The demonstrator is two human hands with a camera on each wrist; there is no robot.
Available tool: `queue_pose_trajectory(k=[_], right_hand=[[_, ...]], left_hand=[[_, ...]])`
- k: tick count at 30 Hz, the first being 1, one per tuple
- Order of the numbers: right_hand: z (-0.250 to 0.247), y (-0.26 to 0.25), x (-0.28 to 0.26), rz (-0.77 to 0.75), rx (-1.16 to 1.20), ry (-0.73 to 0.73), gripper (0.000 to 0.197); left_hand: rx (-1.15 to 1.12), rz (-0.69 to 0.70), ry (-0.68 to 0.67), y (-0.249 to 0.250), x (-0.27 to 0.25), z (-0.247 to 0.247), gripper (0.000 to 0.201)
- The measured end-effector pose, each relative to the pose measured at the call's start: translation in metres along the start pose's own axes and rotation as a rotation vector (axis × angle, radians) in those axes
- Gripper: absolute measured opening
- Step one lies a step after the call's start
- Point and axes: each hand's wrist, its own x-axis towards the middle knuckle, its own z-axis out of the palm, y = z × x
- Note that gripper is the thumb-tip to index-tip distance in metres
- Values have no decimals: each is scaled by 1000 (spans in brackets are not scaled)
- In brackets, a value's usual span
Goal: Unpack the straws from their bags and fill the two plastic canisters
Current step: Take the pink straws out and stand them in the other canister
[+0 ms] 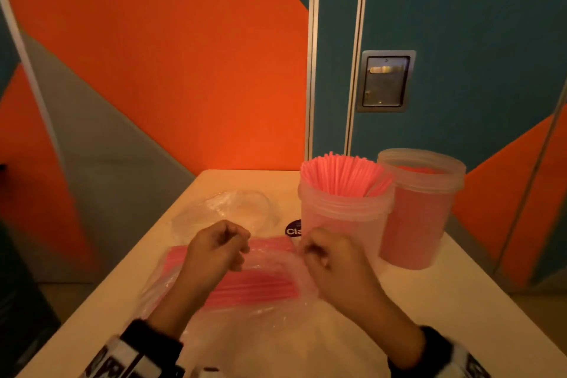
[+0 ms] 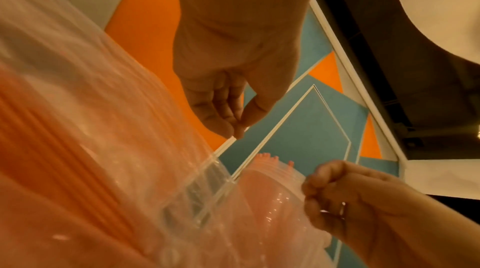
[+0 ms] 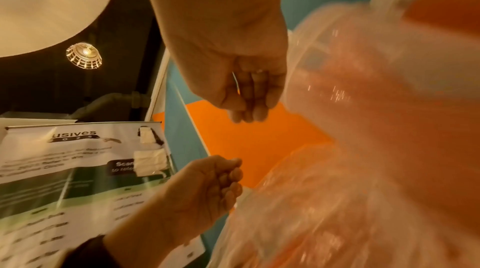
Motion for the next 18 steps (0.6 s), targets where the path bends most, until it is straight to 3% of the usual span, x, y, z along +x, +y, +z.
queue_pose_trajectory(k=[2, 5, 8, 11, 15, 18], right_hand=[[29, -9, 5, 37, -43, -346, 22], [81, -5, 10, 78, -123, -621, 22], [117, 9, 17, 151, -159, -579, 20], [136, 31, 29, 148, -257, -474, 17], [145, 44, 38, 97, -463, -574, 15], [150, 40, 37, 1, -565, -625, 14]], left_hand=[[95, -70, -41, -12, -9, -15, 11], [335, -139, -132, -34, -20, -30, 13], [749, -5, -145, -51, -23, -37, 15], [798, 109, -81, -67, -18, -36, 21], [897, 125, -104, -90, -3, -38, 36], [1027, 53, -157, -97, 5, -39, 44]])
